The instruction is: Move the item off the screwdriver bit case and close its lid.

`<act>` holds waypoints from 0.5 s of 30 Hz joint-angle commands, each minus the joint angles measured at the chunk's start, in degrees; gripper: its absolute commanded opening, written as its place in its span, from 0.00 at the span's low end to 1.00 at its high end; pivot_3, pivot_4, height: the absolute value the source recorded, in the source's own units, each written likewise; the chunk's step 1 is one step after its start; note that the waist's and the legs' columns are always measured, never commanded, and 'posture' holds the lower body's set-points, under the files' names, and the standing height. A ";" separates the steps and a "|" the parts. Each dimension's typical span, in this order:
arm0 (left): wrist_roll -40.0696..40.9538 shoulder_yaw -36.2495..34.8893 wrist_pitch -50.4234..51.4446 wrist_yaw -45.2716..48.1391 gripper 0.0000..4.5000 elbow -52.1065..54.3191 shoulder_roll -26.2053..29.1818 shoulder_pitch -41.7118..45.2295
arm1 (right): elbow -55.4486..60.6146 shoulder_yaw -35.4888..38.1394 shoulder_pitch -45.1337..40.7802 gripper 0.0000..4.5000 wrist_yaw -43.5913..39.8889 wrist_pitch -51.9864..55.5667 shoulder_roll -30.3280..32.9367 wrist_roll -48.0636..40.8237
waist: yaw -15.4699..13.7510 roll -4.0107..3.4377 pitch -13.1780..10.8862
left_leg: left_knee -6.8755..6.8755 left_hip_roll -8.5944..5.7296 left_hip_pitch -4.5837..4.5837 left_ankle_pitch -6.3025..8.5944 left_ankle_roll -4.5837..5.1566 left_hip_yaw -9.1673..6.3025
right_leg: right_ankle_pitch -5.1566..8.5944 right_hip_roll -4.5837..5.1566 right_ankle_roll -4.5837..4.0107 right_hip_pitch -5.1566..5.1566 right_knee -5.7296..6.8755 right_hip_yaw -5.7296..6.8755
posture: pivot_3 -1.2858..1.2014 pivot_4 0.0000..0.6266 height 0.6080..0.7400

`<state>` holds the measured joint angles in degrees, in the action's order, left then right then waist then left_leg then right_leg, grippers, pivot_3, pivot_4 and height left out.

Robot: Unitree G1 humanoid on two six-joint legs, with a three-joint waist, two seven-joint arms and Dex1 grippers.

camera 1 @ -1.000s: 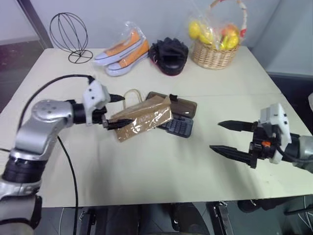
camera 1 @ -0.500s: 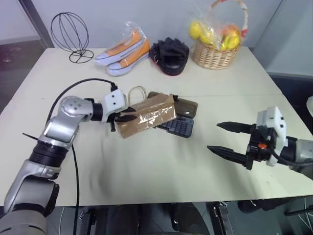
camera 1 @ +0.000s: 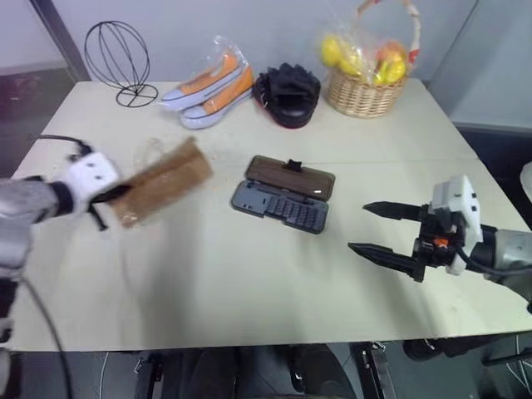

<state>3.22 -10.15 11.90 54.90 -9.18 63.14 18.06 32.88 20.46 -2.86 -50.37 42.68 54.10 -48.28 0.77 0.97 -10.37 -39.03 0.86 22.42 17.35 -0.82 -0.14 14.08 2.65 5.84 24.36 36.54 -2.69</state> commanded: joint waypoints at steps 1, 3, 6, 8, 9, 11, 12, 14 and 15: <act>-0.66 -7.48 -3.07 0.31 0.01 -1.89 4.25 -6.61 | -1.16 -0.83 -1.43 1.00 -1.07 -2.20 -0.15 1.23 | -0.24 0.00 0.00 | 0.00 -0.04 0.00 0.00 0.00 0.00 | 0.00 0.04 0.00 -0.03 -0.02 0.01 | 0.52 0.24 1.00; -0.12 -10.25 -3.33 0.14 0.01 -3.74 5.02 -9.93 | -2.29 -1.69 -2.10 1.00 -1.75 -2.77 -0.16 1.83 | -0.37 0.01 0.00 | 0.00 -0.04 0.00 0.00 0.00 0.01 | 0.01 0.08 -0.02 -0.06 -0.08 0.02 | 0.52 0.24 1.00; 1.95 -11.40 -1.14 -1.42 0.01 -4.67 3.00 -10.46 | -3.67 -3.09 -3.18 1.00 -2.64 -3.77 -0.17 2.99 | -0.45 0.07 0.00 | -0.01 -0.04 0.02 0.00 -0.01 0.00 | 0.08 0.09 -0.15 -0.07 -0.10 0.06 | 0.52 0.24 1.00; 3.28 -12.05 0.35 -1.44 0.13 -3.89 1.72 -11.03 | -4.29 -3.54 -3.89 1.00 -2.84 -3.96 -0.18 3.42 | -0.38 0.07 0.00 | -0.03 -0.04 0.02 0.00 -0.01 0.01 | 0.07 0.09 -0.13 -0.09 -0.10 0.06 | 0.52 0.24 1.00; 3.58 -12.52 0.55 -1.25 0.17 -3.05 1.44 -11.92 | -4.52 -3.57 -4.07 1.00 -2.96 -3.98 -0.11 3.49 | -0.28 0.08 0.00 | -0.03 -0.04 0.02 0.00 -0.01 0.02 | 0.05 0.09 -0.09 -0.09 -0.10 0.06 | 0.52 0.24 1.00; 4.10 -14.00 1.46 -1.66 0.39 -1.63 1.20 -13.18 | -4.76 -3.29 -3.91 1.00 -3.40 -4.07 0.20 3.50 | -0.07 0.10 -0.02 | -0.01 -0.02 0.02 0.00 0.00 0.02 | 0.00 0.08 0.00 -0.07 -0.10 0.06 | 0.52 0.24 1.00; 4.59 -15.15 2.19 -1.67 0.51 -1.08 1.39 -13.65 | -4.83 -3.10 -3.71 1.00 -3.67 -4.11 0.35 3.58 | -0.02 0.11 -0.03 | -0.01 -0.02 0.02 0.00 0.00 0.01 | -0.01 0.08 0.01 -0.07 -0.09 0.06 | 0.52 0.24 1.00; 6.75 -18.02 4.05 -0.24 0.73 0.04 1.91 -14.39 | -4.97 -2.96 -3.29 1.00 -3.99 -4.31 0.43 3.99 | 0.14 0.12 -0.03 | 0.00 0.01 0.02 0.00 0.00 0.01 | -0.01 0.05 0.01 -0.04 -0.08 0.06 | 0.52 0.24 1.00; 8.25 -19.95 5.51 0.83 0.73 0.71 2.32 -14.52 | -5.15 -2.90 -3.21 1.00 -4.06 -4.36 0.43 4.18 | 0.17 0.13 -0.03 | 0.00 0.02 0.02 0.00 0.00 0.00 | -0.01 0.04 0.00 -0.04 -0.07 0.06 | 0.52 0.24 1.00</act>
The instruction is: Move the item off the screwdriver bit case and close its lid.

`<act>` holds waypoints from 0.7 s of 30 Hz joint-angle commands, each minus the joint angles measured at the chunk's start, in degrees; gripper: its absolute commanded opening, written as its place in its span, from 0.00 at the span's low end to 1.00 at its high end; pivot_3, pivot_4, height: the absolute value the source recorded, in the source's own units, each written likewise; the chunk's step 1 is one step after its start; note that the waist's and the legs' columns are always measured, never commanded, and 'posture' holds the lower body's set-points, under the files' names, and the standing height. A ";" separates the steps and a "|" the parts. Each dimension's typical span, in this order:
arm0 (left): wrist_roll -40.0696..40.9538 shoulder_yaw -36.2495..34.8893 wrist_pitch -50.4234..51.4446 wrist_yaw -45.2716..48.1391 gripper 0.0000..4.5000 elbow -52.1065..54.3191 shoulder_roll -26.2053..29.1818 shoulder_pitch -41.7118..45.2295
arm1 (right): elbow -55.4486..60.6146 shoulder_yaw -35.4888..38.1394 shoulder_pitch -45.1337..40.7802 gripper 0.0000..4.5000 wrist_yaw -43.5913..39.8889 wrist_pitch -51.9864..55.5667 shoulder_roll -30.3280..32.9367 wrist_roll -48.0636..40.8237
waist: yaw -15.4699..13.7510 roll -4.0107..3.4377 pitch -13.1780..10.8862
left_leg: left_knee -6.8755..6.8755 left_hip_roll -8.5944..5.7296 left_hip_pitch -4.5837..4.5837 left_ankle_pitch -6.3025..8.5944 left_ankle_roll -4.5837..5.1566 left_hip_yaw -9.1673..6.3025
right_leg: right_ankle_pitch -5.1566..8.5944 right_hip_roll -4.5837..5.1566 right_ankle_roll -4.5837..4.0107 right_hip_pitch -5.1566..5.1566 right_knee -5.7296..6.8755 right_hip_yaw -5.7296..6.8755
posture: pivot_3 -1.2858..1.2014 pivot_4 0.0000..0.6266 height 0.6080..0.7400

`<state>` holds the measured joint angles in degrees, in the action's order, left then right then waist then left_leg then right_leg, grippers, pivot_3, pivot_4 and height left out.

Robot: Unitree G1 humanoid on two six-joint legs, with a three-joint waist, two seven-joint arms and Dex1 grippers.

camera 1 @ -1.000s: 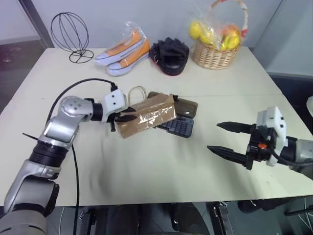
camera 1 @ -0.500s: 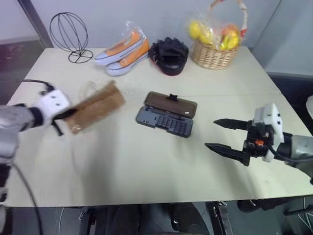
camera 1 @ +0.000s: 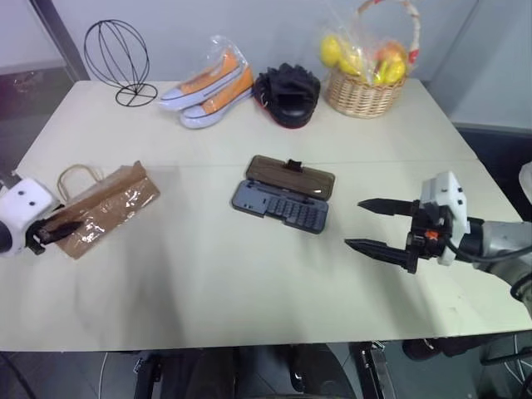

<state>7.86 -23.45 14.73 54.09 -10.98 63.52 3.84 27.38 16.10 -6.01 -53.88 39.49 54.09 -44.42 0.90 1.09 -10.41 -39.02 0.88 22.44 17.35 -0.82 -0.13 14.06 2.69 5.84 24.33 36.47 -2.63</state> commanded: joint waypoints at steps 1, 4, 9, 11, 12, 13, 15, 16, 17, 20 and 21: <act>5.68 -9.06 4.37 3.30 0.73 3.41 2.41 -0.33 | 0.14 1.54 0.05 1.00 -0.63 -1.27 0.38 0.59 | 0.02 0.00 0.00 | 0.00 0.01 -0.01 0.00 0.00 0.01 | 0.00 0.00 0.00 0.01 0.00 0.00 | 0.52 0.24 1.00; 13.73 -15.44 11.17 9.73 0.73 7.62 3.44 -0.54 | -0.38 1.88 0.10 1.00 -0.83 -1.51 0.17 1.03 | -0.04 0.01 -0.01 | 0.00 0.01 -0.01 0.00 0.00 0.01 | 0.00 0.00 -0.01 0.00 0.00 0.00 | 0.52 0.24 1.00; 31.53 -19.52 28.45 16.79 0.73 17.02 6.45 4.13 | -3.96 0.20 -4.44 1.00 0.82 -1.58 -0.36 2.35 | -0.27 0.01 -0.01 | -0.05 -0.03 -0.01 -0.01 -0.01 0.02 | 0.02 0.02 -0.04 -0.03 0.00 0.00 | 0.52 0.24 1.00; 35.32 -16.59 30.94 17.95 0.73 22.26 6.55 4.92 | -7.04 -3.46 -9.08 1.00 1.11 -2.44 -0.85 5.22 | -0.07 0.00 -0.01 | -0.08 -0.04 -0.02 -0.01 -0.02 0.04 | 0.05 0.02 -0.10 -0.04 0.00 -0.03 | 0.52 0.24 1.00; 35.98 -13.81 30.71 18.56 0.73 25.32 6.57 4.87 | -9.63 -6.46 -12.87 1.00 1.34 -2.88 -1.48 7.53 | 0.17 -0.03 0.00 | -0.08 -0.04 -0.05 -0.01 -0.02 0.07 | 0.06 0.01 -0.10 -0.04 0.00 -0.05 | 0.52 0.24 1.00; 36.28 -10.79 30.09 18.89 0.73 27.95 6.44 5.10 | -12.47 -9.62 -16.87 1.00 1.45 -2.83 -2.23 9.80 | 0.48 -0.09 -0.02 | -0.08 -0.03 -0.10 -0.01 -0.02 0.11 | 0.06 0.00 -0.11 -0.08 0.00 -0.08 | 0.52 0.24 1.00; 36.15 -5.87 28.95 18.52 0.73 30.79 5.92 6.29 | -17.53 -14.75 -23.31 1.00 1.28 -2.27 -3.69 13.58 | 0.85 -0.16 -0.07 | -0.07 -0.02 -0.15 -0.02 -0.04 0.23 | 0.05 -0.05 -0.19 -0.01 0.10 -0.21 | 0.52 0.24 1.00; 35.66 -3.23 27.99 18.00 0.73 31.62 5.29 7.40 | -20.77 -17.51 -26.60 1.00 1.09 -2.66 -4.75 16.11 | 0.93 -0.15 -0.08 | -0.07 -0.04 -0.12 -0.03 -0.05 0.24 | 0.05 -0.07 -0.19 0.07 0.19 -0.21 | 0.52 0.24 1.00; 35.03 0.06 27.00 17.33 0.73 32.21 4.20 9.10 | -26.10 -21.14 -31.10 1.00 1.53 -3.35 -6.63 19.93 | 1.15 -0.14 -0.08 | -0.07 -0.04 -0.10 -0.03 -0.05 0.24 | 0.04 -0.10 -0.17 0.12 0.27 -0.21 | 0.52 0.24 1.00; 31.18 9.04 23.36 15.80 0.73 32.71 0.66 13.46 | -48.53 -29.73 -45.99 1.00 4.16 -9.27 -16.16 30.98 | 1.96 -0.16 -0.11 | -0.09 -0.18 -0.13 -0.05 -0.08 0.38 | -0.01 -0.17 -0.13 0.22 0.58 -0.20 | 0.52 0.24 1.00; 30.73 10.06 23.27 15.36 0.73 32.49 0.15 14.29 | -54.16 -30.66 -48.88 1.00 4.49 -11.76 -18.42 33.05 | 2.15 -0.16 -0.12 | -0.08 -0.17 -0.14 -0.07 -0.12 0.45 | -0.04 -0.21 -0.18 0.27 0.60 -0.24 | 0.52 0.24 1.00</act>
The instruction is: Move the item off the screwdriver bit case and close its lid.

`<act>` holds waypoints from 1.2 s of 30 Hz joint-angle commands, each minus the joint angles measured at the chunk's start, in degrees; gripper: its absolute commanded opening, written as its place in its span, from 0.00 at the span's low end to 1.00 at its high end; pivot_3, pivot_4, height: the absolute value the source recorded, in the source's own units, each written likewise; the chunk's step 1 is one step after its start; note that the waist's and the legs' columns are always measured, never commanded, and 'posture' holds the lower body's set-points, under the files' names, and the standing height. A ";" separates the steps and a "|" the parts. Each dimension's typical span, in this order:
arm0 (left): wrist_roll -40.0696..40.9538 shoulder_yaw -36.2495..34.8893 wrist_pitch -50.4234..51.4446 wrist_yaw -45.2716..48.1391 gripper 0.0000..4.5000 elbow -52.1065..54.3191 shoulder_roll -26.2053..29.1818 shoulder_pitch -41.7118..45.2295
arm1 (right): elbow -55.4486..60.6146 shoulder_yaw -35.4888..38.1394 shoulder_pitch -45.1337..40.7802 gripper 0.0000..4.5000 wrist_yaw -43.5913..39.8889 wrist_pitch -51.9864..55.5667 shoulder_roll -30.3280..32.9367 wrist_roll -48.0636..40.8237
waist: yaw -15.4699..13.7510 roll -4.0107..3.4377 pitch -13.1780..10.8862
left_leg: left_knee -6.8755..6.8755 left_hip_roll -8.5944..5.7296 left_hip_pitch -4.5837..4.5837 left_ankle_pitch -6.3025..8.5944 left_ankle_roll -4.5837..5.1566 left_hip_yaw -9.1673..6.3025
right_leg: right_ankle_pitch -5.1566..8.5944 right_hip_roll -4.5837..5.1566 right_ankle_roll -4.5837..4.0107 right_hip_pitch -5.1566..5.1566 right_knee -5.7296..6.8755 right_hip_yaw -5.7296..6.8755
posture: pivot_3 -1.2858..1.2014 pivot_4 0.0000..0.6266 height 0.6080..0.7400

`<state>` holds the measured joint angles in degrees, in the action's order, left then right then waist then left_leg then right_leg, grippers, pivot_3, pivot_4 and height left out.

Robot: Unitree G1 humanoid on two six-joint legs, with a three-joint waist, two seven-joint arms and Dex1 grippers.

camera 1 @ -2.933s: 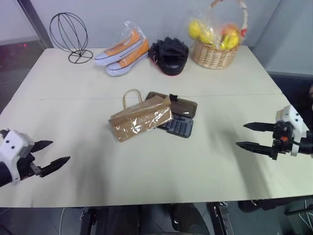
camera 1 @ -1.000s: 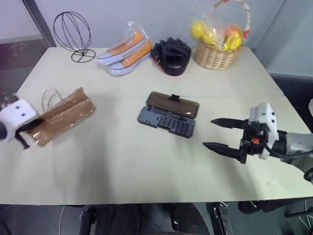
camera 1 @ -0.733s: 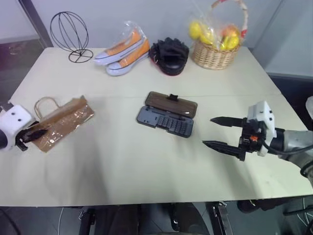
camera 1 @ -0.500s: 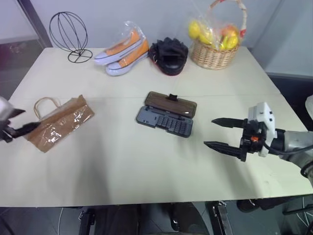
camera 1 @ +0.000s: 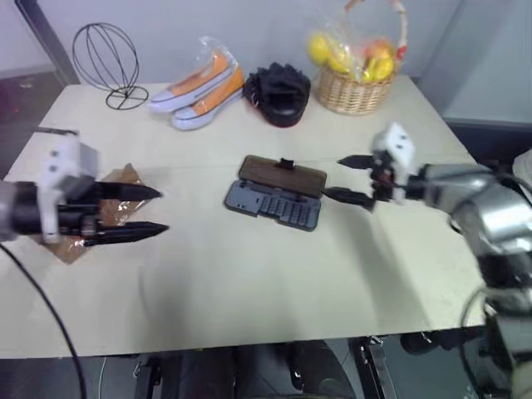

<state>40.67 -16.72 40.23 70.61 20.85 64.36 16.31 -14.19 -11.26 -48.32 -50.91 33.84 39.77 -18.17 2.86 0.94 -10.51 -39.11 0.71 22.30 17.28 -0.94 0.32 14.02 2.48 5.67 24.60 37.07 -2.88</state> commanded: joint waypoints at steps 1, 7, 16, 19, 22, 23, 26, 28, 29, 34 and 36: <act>-2.23 3.84 -2.19 -1.53 0.73 0.45 -1.00 2.39 | -17.10 -3.73 -8.64 1.00 1.53 -8.31 -5.74 8.29 | 0.21 0.00 -0.02 | 0.03 0.01 0.04 -0.01 -0.01 -0.04 | -0.01 -0.03 -0.02 0.06 0.06 0.00 | 0.52 0.24 1.00; -2.73 4.22 -1.77 -4.31 0.73 2.08 -2.10 2.54 | -44.81 -5.38 -18.94 1.00 6.19 -19.47 -14.02 17.44 | -0.15 0.00 -0.04 | 0.17 0.01 0.39 -0.01 -0.01 -0.19 | 0.06 0.06 -0.12 0.38 0.02 0.03 | 0.52 0.24 1.00; -1.11 1.92 0.29 -9.07 0.74 5.83 -3.18 1.23 | -58.20 -3.69 -21.41 0.80 8.37 -26.90 -17.60 23.46 | -0.09 -0.01 -0.04 | 0.08 -0.02 0.22 -0.03 -0.06 -0.31 | 0.04 0.14 -0.09 0.22 0.07 0.04 | 0.52 0.24 1.00; -1.16 1.77 0.39 -9.65 0.74 5.87 -2.94 1.17 | -58.76 -3.23 -21.14 0.45 6.77 -27.97 -17.98 24.47 | 0.20 -0.01 -0.04 | 0.10 -0.01 0.13 -0.03 -0.06 -0.35 | 0.04 0.05 -0.10 0.16 0.12 0.04 | 0.52 0.24 1.00; -1.12 1.78 0.36 -9.79 0.74 5.74 -2.74 1.27 | -58.89 -3.41 -20.69 0.13 4.92 -28.36 -18.22 25.86 | 0.63 0.00 -0.03 | 0.09 0.00 0.12 -0.04 -0.08 -0.41 | 0.05 0.04 -0.10 0.13 0.14 0.05 | 0.52 0.24 1.00; -1.14 1.90 0.34 -9.83 0.74 5.60 -2.73 1.43 | -58.94 -3.43 -20.56 0.13 4.64 -28.47 -18.31 26.37 | 0.82 0.00 -0.03 | 0.10 0.00 0.11 -0.04 -0.08 -0.42 | 0.05 0.04 -0.11 0.12 0.14 0.05 | 0.52 0.24 1.00; -1.25 2.24 0.27 -9.92 0.74 5.36 -2.77 1.76 | -59.09 -3.23 -20.39 0.13 4.71 -28.98 -18.46 27.50 | 1.17 0.00 -0.03 | 0.12 0.00 0.12 -0.04 -0.07 -0.44 | 0.05 0.04 -0.11 0.12 0.13 0.05 | 0.52 0.24 1.00; -1.40 2.44 0.12 -9.91 0.74 5.27 -2.81 1.82 | -59.20 -2.90 -20.43 0.13 4.60 -29.06 -18.54 27.91 | 1.18 -0.01 -0.03 | 0.12 0.00 0.11 -0.04 -0.07 -0.46 | 0.05 0.03 -0.11 0.12 0.13 0.05 | 0.52 0.24 1.00; -1.46 2.50 0.06 -9.91 0.74 5.22 -2.84 1.82 | -59.23 -2.69 -20.44 0.07 4.57 -29.18 -18.58 28.07 | 1.17 -0.01 -0.03 | 0.12 0.00 0.11 -0.04 -0.08 -0.46 | 0.05 0.03 -0.11 0.12 0.13 0.06 | 0.52 0.24 1.00; -1.75 2.58 -0.24 -9.56 0.74 4.57 -2.71 1.79 | -59.25 -4.17 -19.89 0.00 3.73 -30.96 -18.83 31.04 | 1.24 0.02 -0.01 | 0.11 0.00 0.05 -0.04 -0.08 -0.46 | 0.05 0.04 -0.11 0.05 0.13 0.06 | 0.52 0.24 1.00; -1.76 2.52 -0.26 -9.59 0.74 4.50 -2.75 1.83 | -59.40 -4.62 -19.64 0.00 4.47 -31.57 -18.90 32.26 | 1.25 0.02 -0.01 | 0.11 0.00 0.03 -0.04 -0.08 -0.47 | 0.05 0.02 -0.11 0.04 0.13 0.06 | 0.52 0.24 1.00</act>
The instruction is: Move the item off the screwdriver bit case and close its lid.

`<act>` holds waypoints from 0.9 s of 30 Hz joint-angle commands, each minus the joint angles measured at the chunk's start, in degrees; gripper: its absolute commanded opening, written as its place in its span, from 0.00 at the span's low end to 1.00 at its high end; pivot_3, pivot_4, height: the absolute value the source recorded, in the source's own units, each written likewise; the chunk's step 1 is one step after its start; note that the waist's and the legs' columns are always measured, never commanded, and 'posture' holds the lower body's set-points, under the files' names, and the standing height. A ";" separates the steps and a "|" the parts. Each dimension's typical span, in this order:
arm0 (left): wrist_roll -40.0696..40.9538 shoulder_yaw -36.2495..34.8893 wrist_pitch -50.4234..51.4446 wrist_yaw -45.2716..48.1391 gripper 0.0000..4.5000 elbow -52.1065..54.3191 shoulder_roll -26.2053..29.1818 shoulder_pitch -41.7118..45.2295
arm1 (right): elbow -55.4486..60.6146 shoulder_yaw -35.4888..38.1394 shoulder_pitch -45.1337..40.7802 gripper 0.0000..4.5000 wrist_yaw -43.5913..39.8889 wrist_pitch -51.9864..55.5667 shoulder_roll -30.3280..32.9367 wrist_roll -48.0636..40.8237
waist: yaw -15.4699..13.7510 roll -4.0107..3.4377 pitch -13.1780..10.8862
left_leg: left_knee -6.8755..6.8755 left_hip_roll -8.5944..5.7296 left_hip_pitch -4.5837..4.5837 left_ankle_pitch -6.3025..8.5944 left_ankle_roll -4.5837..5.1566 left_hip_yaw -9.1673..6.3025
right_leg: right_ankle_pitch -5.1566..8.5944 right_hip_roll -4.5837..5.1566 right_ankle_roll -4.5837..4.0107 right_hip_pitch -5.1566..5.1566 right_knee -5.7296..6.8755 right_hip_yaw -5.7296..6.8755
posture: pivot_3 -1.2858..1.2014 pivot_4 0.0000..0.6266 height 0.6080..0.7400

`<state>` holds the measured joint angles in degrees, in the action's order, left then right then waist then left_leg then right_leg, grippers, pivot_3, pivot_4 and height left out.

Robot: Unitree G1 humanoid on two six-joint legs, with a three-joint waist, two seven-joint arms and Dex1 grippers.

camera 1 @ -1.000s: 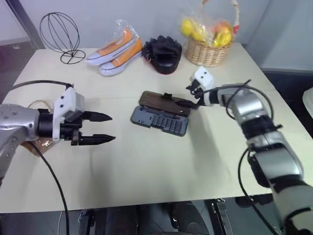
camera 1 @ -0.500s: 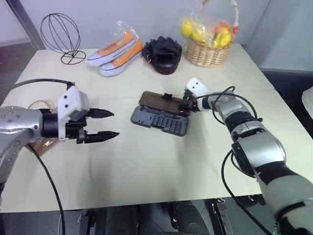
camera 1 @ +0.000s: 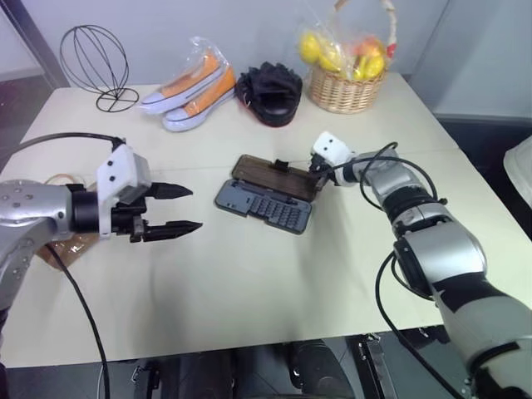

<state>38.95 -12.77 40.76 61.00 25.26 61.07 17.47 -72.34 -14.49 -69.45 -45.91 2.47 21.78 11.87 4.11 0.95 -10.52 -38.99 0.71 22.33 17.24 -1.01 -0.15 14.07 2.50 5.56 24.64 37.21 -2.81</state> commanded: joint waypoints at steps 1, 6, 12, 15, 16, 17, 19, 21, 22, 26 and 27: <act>-0.04 -1.44 -0.79 -0.01 0.74 0.08 0.53 0.69 | -1.31 -1.65 1.60 0.00 -0.30 -0.56 -0.91 2.84 | 0.01 0.00 0.00 | 0.00 0.00 0.00 0.00 0.00 0.01 | 0.00 0.00 0.00 0.00 0.00 0.00 | 0.52 0.24 1.00; 0.00 -1.62 -0.90 -0.09 0.74 0.12 0.44 0.55 | -1.83 -0.48 1.40 0.13 0.57 -0.06 -1.41 3.06 | 0.00 0.01 0.01 | -0.01 0.00 -0.06 0.00 -0.01 0.01 | 0.00 0.01 0.00 -0.06 0.01 0.00 | 0.52 0.24 1.00; -0.22 -2.44 -1.21 0.22 0.74 0.02 0.90 -0.03 | -2.19 -0.15 1.11 0.54 1.26 -0.12 -1.90 3.89 | -0.02 0.01 0.01 | -0.01 0.00 -0.06 -0.01 -0.02 -0.01 | 0.00 0.03 0.00 -0.08 0.01 0.00 | 0.52 0.24 1.00; -0.29 -2.66 -1.30 0.33 0.74 -0.14 1.09 0.04 | -2.30 0.10 1.21 0.54 0.64 0.31 -2.26 3.72 | 0.04 0.01 0.01 | -0.01 0.00 -0.07 -0.01 -0.02 -0.01 | 0.00 0.01 0.00 -0.08 0.01 0.00 | 0.52 0.24 1.00; -0.29 -2.72 -1.30 0.33 0.74 -0.21 1.12 0.10 | -2.33 0.30 1.25 0.48 0.54 0.46 -2.38 3.54 | 0.03 0.01 0.01 | -0.01 0.00 -0.08 -0.01 -0.02 -0.01 | 0.00 0.01 0.00 -0.08 0.02 0.00 | 0.52 0.24 1.00; -0.29 -2.75 -1.30 0.33 0.74 -0.25 1.13 0.15 | -2.35 0.44 1.29 0.41 0.48 0.55 -2.46 3.45 | 0.06 0.01 0.01 | -0.01 0.00 -0.08 -0.01 -0.02 -0.01 | 0.00 0.01 0.00 -0.08 0.02 0.00 | 0.52 0.24 1.00; -0.49 -2.81 -1.51 0.31 0.74 -0.36 1.06 0.06 | -2.36 0.29 1.56 0.22 -0.14 0.31 -2.57 3.68 | 0.02 0.01 0.01 | -0.01 0.00 -0.08 -0.01 -0.02 0.00 | 0.00 0.01 0.00 -0.08 0.02 0.00 | 0.52 0.24 1.00; -0.67 -2.72 -1.66 0.23 0.74 -0.37 0.98 -0.03 | -2.39 0.12 1.84 0.01 -1.23 0.27 -2.56 3.93 | -0.01 0.03 0.02 | -0.01 0.00 -0.08 -0.01 -0.02 -0.02 | 0.00 0.01 0.00 -0.08 0.01 0.00 | 0.52 0.24 1.00; -0.74 -2.67 -1.75 0.27 0.74 -0.37 0.95 -0.13 | -2.37 -0.08 1.98 0.01 -1.82 0.13 -2.47 4.18 | 0.03 0.11 0.07 | 0.00 0.00 -0.08 -0.01 -0.02 -0.02 | 0.00 0.01 0.00 -0.09 0.00 0.00 | 0.52 0.24 1.00; -0.71 -2.59 -1.81 0.48 0.74 -0.40 0.85 -0.59 | -1.81 -0.66 2.56 0.01 -4.17 -2.24 -1.91 4.88 | 0.12 0.13 0.09 | 0.01 0.02 -0.18 -0.01 -0.02 -0.01 | 0.00 -0.02 -0.01 -0.15 0.01 0.00 | 0.52 0.24 1.00; -0.60 -2.60 -1.81 0.60 0.74 -0.43 0.84 -0.74 | -1.56 -0.60 2.63 0.01 -4.78 -2.91 -1.75 4.75 | 0.12 0.13 0.09 | 0.01 0.03 -0.18 -0.01 -0.02 -0.03 | 0.00 -0.04 -0.01 -0.15 0.01 0.01 | 0.52 0.24 1.00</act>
<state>38.15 -13.27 39.56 61.29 24.68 61.24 16.52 -72.75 -13.98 -68.83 -47.36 0.08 21.12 15.60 4.22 1.08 -10.43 -38.97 0.74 22.15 17.23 -1.03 -0.17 14.08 2.46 5.54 24.48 37.22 -2.81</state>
